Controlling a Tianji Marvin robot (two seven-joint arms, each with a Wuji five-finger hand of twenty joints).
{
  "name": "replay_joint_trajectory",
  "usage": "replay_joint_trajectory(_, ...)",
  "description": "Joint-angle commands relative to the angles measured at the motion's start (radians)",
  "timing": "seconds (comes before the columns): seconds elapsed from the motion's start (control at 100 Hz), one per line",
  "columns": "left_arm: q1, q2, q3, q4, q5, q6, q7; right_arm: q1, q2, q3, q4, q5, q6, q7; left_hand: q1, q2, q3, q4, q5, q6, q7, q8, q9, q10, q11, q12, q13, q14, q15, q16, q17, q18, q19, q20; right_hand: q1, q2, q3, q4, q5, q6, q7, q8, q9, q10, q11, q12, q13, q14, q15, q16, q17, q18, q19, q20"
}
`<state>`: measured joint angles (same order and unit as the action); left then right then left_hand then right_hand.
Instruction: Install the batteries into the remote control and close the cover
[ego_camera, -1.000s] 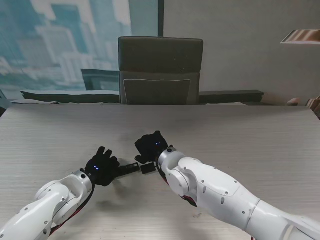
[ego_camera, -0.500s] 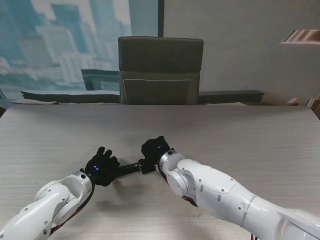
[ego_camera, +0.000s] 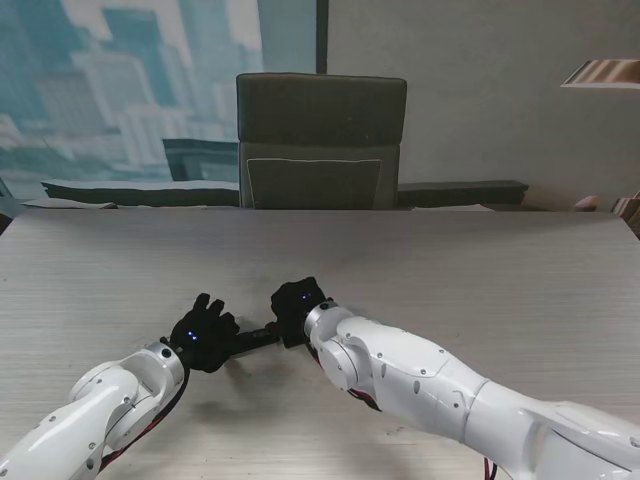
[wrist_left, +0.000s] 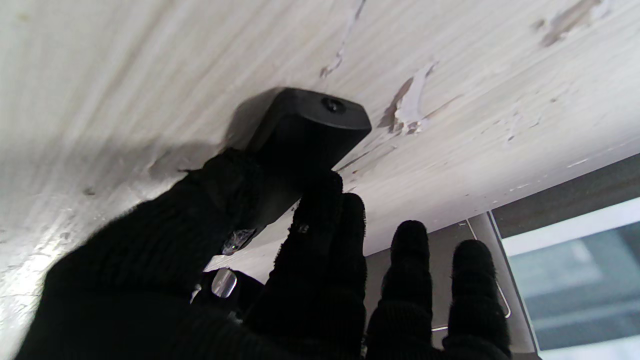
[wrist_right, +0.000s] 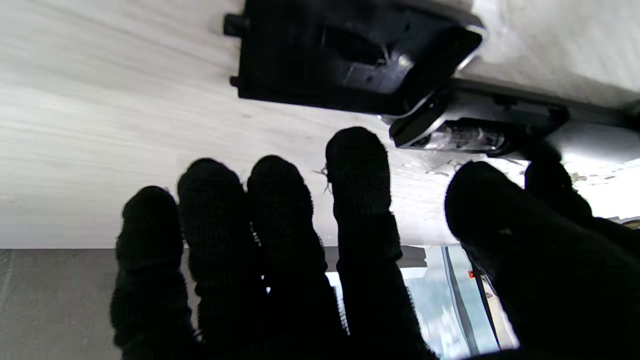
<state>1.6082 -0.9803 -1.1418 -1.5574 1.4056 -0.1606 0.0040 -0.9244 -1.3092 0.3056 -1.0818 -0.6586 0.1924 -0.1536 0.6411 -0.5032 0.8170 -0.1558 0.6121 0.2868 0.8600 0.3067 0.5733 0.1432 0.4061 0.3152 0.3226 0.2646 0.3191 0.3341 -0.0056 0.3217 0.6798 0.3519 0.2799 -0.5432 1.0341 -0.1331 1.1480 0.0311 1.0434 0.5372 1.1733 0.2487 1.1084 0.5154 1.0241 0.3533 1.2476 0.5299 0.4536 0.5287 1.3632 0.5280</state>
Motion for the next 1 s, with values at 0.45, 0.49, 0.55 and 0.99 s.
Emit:
replay_joint_trajectory(0.45, 0.027, 0.001, 0.007, 0.042, 0.004, 0.006, -0.027, 0.024, -0.066, -0.041, 0.102, 0.039, -0.002, 0.001, 0.164, -0.036, 0.0, 0.043, 0.066, -0.338, 0.148, 0.071, -0.009, -0.027, 0.018, 0.017, -0.003, -0.019, 0.013, -0.01, -0.009, -0.004, 0.017, 0.003, 0.081, 0.012, 0.053, -0.01, 0.017, -0.031, 0.054, -0.068, 0.057, -0.012, 0.042, 0.011, 0.047, -0.004, 0.04, 0.011, 0.024, -0.016, 0.052, 0.024)
replay_joint_trajectory(0.49, 0.027, 0.001, 0.007, 0.042, 0.004, 0.006, -0.027, 0.027, -0.07, -0.045, 0.111, 0.039, 0.0, 0.0, 0.164, -0.035, 0.0, 0.043, 0.066, -0.34, 0.148, 0.072, -0.009, -0.028, 0.018, 0.017, -0.004, -0.018, 0.013, -0.01, -0.008, -0.005, 0.017, 0.003, 0.086, 0.013, 0.055, -0.013, 0.015, -0.033, 0.057, -0.076, 0.055, -0.012, 0.042, 0.011, 0.045, -0.004, 0.039, 0.01, 0.023, -0.016, 0.052, 0.024)
replay_joint_trajectory(0.55, 0.027, 0.001, 0.007, 0.043, 0.003, 0.006, -0.026, 0.029, -0.076, -0.051, 0.121, 0.041, 0.003, 0.001, 0.164, -0.035, 0.0, 0.043, 0.068, -0.347, 0.151, 0.073, -0.009, -0.027, 0.018, 0.017, -0.003, -0.017, 0.013, -0.01, -0.009, -0.004, 0.017, 0.003, 0.097, 0.007, 0.06, -0.022, 0.008, -0.035, 0.09, -0.136, 0.054, -0.012, 0.045, 0.011, 0.043, -0.002, 0.04, 0.008, 0.021, -0.017, 0.051, 0.026)
replay_joint_trajectory(0.99, 0.026, 0.001, 0.006, 0.043, 0.001, 0.003, -0.029, 0.015, -0.063, -0.048, 0.098, 0.026, 0.006, -0.005, 0.163, -0.034, 0.0, 0.044, 0.065, -0.34, 0.151, 0.072, -0.01, -0.028, 0.018, 0.017, -0.005, -0.019, 0.012, -0.01, -0.01, -0.004, 0.017, 0.003, 0.107, -0.022, 0.068, -0.04, -0.001, -0.035, 0.105, -0.162, 0.051, -0.013, 0.045, 0.01, 0.042, -0.004, 0.041, 0.008, 0.02, -0.018, 0.052, 0.027)
